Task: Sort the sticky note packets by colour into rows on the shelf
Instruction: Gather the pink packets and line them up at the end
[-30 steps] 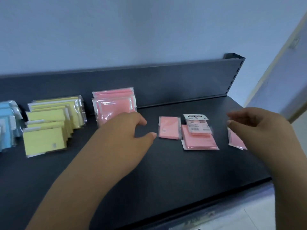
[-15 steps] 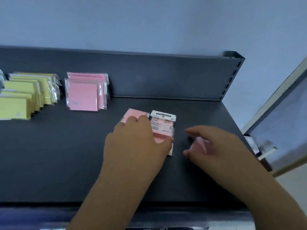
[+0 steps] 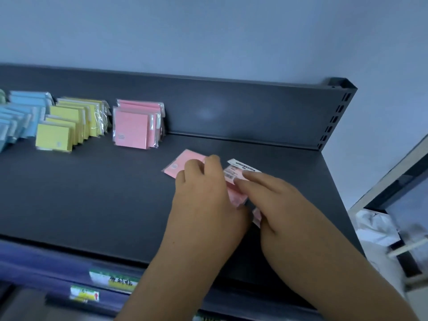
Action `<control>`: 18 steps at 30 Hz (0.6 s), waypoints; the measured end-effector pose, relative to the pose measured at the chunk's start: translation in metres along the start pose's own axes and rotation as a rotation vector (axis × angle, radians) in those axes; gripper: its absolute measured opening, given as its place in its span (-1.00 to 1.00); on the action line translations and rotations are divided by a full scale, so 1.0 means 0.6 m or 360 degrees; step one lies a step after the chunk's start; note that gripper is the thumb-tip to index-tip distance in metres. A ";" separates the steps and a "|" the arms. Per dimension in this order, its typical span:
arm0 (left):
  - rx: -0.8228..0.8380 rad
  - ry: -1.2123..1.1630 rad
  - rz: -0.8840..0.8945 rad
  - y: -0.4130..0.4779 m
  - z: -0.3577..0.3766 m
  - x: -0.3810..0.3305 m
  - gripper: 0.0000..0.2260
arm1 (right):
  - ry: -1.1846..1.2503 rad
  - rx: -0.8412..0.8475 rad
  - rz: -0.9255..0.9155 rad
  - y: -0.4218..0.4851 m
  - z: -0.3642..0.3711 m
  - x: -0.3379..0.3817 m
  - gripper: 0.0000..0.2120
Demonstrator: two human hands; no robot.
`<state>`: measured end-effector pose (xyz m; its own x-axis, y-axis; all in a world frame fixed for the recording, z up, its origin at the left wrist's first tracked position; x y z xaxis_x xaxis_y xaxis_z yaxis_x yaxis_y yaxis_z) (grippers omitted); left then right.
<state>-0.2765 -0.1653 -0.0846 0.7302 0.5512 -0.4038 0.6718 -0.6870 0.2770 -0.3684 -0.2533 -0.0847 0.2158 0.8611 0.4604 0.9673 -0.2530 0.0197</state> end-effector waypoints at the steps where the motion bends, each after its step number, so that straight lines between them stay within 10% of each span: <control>1: -0.0017 0.0035 0.0058 0.000 -0.004 -0.005 -0.54 | 0.0017 0.0058 -0.0005 0.005 -0.003 0.001 -0.31; 10: 0.0066 -0.0323 -0.0240 -0.023 -0.063 0.067 -0.25 | -0.0350 0.0314 0.0361 0.015 -0.011 0.004 -0.66; 18: -0.0232 -0.0458 0.0064 -0.032 -0.102 0.114 -0.41 | 0.1094 -0.0181 0.0364 0.057 -0.016 0.118 -0.86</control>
<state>-0.2317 -0.0853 -0.0639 0.7053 0.3543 -0.6140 0.6691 -0.6189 0.4114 -0.3215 -0.2050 -0.0428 0.2419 0.3199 0.9160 0.8802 -0.4697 -0.0684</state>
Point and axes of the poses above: each hand's wrist, its own y-axis towards the middle knuckle, its own z-axis out of the palm, x = y × z, the point moved 4 cm from there along y, towards the middle knuckle, and after that the axes turned 15 degrees about x, right-handed, at the moved point
